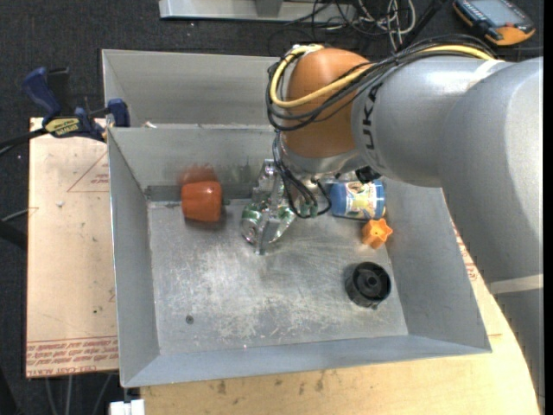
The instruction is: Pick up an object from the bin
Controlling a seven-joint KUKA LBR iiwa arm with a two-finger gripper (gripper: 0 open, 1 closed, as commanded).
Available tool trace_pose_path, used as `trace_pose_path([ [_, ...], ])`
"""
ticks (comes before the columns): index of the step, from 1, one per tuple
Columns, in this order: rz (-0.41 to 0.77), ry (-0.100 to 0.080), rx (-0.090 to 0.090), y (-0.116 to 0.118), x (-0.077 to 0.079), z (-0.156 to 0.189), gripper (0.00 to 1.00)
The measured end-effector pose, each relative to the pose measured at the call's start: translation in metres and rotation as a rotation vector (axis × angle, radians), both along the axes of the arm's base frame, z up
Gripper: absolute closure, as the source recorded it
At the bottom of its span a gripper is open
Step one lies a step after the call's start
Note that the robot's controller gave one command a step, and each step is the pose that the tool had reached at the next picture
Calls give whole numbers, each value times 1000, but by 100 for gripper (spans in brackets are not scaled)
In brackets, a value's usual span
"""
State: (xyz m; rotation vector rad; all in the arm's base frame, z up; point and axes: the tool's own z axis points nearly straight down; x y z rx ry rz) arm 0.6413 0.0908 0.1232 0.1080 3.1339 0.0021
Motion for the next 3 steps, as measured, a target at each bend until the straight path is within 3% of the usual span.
trace_pose_path([
  [1,40,-3,2,-36,8,-42,100],
  [2,40,-3,2,-36,8,-42,100],
  [3,98,1,0,-33,14,100,100],
])
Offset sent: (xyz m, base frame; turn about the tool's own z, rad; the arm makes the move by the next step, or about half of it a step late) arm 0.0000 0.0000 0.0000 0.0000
